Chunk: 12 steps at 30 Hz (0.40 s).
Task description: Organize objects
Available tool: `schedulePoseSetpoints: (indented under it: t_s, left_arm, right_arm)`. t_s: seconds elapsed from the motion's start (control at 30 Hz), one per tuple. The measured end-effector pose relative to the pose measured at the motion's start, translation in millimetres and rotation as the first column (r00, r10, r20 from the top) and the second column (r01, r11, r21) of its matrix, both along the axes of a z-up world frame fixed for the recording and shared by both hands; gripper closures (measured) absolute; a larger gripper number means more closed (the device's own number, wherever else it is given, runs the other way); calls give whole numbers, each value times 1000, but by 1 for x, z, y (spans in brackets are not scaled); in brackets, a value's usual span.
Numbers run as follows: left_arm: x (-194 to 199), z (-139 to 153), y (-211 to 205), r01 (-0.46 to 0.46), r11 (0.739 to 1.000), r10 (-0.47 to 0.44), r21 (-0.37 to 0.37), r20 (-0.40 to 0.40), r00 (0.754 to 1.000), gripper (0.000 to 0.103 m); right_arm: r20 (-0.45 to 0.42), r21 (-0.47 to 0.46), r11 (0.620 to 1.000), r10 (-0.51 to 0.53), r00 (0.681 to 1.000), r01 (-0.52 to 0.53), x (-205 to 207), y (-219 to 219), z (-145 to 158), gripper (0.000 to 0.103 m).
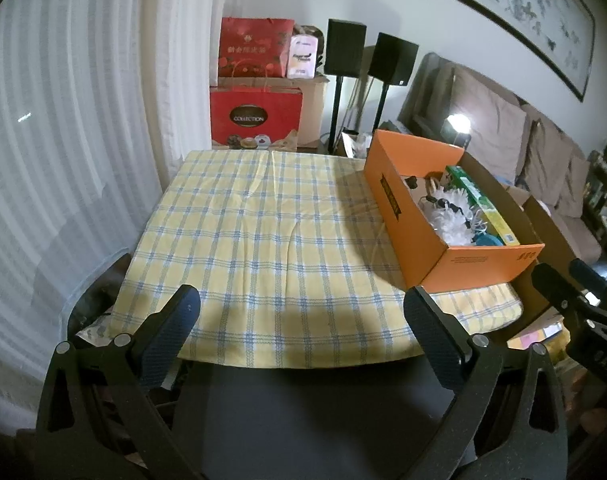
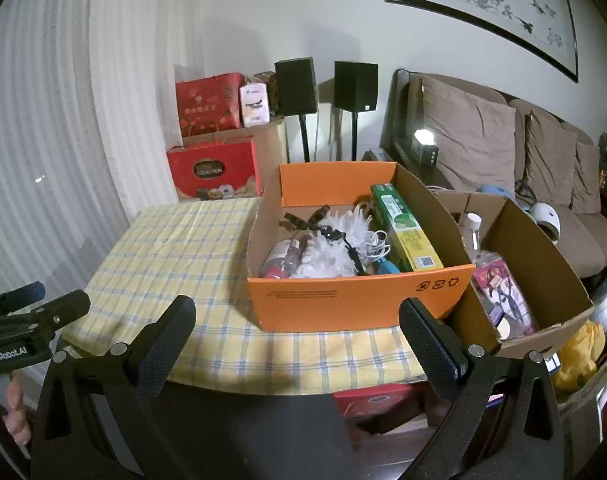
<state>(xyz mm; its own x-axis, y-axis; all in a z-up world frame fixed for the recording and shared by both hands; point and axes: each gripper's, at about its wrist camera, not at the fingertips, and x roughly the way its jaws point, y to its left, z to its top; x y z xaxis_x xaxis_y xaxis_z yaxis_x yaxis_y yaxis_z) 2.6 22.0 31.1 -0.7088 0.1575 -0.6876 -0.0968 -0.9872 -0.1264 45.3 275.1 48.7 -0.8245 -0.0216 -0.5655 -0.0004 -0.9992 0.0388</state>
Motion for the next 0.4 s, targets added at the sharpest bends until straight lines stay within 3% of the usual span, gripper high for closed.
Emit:
schedulePoseSetpoints:
  t_s: [0.4]
  left_arm:
    - [1, 2, 2, 4, 1000, -4, 5, -3, 1000, 2]
  right_arm:
    - [-2, -6, 1000, -1, 1000, 1, 2, 1, 0, 0]
